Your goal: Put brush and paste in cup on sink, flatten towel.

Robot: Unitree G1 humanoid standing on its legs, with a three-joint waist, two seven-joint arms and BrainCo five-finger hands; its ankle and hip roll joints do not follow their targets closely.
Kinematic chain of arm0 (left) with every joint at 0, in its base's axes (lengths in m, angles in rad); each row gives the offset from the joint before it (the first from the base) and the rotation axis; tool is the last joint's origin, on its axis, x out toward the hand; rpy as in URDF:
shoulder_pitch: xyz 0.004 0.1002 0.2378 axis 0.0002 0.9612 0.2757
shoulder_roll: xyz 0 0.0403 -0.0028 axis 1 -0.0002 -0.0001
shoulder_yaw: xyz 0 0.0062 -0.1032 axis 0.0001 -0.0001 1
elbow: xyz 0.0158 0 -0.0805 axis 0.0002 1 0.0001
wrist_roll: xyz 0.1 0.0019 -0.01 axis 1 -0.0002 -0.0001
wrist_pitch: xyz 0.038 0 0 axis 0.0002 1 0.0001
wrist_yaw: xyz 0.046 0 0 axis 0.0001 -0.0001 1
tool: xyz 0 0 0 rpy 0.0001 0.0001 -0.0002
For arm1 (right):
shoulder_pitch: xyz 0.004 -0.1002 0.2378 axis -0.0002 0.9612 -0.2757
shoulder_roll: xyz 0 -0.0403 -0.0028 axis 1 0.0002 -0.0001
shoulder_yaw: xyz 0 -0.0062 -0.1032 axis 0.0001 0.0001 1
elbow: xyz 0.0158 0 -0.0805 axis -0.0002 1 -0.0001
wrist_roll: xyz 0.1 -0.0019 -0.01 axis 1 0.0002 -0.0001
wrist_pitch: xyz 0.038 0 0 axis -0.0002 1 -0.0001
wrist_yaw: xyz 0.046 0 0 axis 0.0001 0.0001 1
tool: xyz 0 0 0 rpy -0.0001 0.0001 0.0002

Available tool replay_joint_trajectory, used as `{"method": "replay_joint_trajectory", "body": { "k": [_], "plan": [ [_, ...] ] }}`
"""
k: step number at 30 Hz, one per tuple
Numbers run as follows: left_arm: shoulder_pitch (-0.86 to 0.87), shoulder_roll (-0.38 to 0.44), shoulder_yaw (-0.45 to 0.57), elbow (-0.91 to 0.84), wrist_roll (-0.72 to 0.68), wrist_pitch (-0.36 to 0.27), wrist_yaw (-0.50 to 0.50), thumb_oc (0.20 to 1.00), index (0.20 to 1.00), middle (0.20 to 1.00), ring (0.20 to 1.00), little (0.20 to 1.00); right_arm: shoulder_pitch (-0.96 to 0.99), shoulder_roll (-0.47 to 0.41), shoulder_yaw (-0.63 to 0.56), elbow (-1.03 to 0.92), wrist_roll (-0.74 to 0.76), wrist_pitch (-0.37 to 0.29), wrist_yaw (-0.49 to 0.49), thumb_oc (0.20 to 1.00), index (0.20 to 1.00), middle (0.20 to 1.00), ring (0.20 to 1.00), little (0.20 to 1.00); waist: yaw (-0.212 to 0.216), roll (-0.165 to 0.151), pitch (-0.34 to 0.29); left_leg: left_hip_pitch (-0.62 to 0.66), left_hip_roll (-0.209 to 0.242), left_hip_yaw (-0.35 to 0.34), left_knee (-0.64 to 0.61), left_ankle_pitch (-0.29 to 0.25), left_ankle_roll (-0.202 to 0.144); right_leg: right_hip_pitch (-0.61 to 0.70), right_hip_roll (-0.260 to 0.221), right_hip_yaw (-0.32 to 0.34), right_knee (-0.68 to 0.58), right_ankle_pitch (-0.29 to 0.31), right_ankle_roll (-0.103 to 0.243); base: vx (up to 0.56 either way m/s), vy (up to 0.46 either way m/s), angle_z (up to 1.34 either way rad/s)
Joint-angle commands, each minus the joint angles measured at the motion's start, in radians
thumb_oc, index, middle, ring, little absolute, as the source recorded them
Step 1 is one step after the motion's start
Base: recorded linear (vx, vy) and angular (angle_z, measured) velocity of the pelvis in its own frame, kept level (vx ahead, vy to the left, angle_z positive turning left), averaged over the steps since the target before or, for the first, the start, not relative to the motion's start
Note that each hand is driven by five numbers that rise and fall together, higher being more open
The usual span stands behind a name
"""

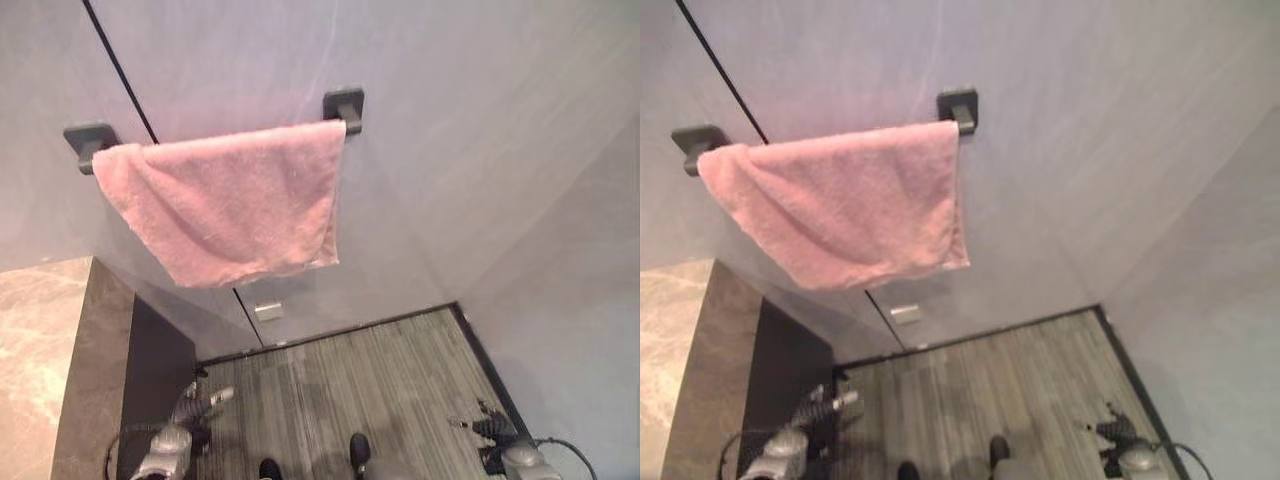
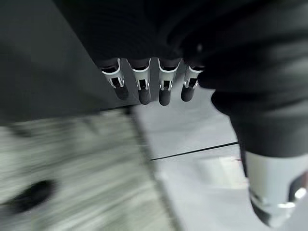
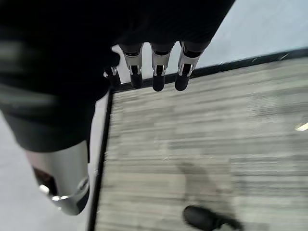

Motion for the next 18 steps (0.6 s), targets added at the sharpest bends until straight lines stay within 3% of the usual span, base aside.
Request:
{"method": "replay_joint_trajectory", "body": {
  "k": [1, 12, 18],
  "plan": [
    [-0.027, 0.024, 0.017, 0.006, 0.081, -0.020, 0.011, 1.000, 1.000, 1.000, 1.000, 1.000, 0.008, -0.006, 0.027, 0.007, -0.062, -0.012, 0.023, 1.000, 1.000, 1.000, 1.000, 1.000, -0.004, -0.056, -0.037, -0.033, -0.062, -0.037, 0.034, -0.003, -0.032, 0.062, -0.048, 0.043, -0.051, 0.003, 0.070, 0.04, -0.149, 0.16],
    [-0.001, -0.009, 0.016, 0.068, 0.082, -0.031, 0.019, 1.000, 1.000, 1.000, 1.000, 1.000, 0.074, 0.058, 0.031, 0.069, -0.038, -0.041, 0.024, 1.000, 1.000, 1.000, 1.000, 1.000, -0.019, -0.047, -0.053, -0.012, -0.028, -0.062, -0.043, 0.068, -0.070, 0.083, -0.029, 0.008, -0.076, 0.000, 0.051, 0.00, -0.064, 0.07],
    [-0.005, -0.019, 0.024, 0.070, 0.026, -0.038, 0.015, 1.000, 1.000, 1.000, 1.000, 1.000, 0.075, 0.065, 0.048, 0.085, -0.061, -0.039, 0.025, 1.000, 1.000, 1.000, 1.000, 1.000, -0.025, -0.040, -0.062, -0.009, -0.023, -0.068, -0.049, 0.069, -0.075, 0.095, -0.030, -0.001, -0.095, 0.006, 0.052, 0.02, -0.013, 0.10]
  ]
}}
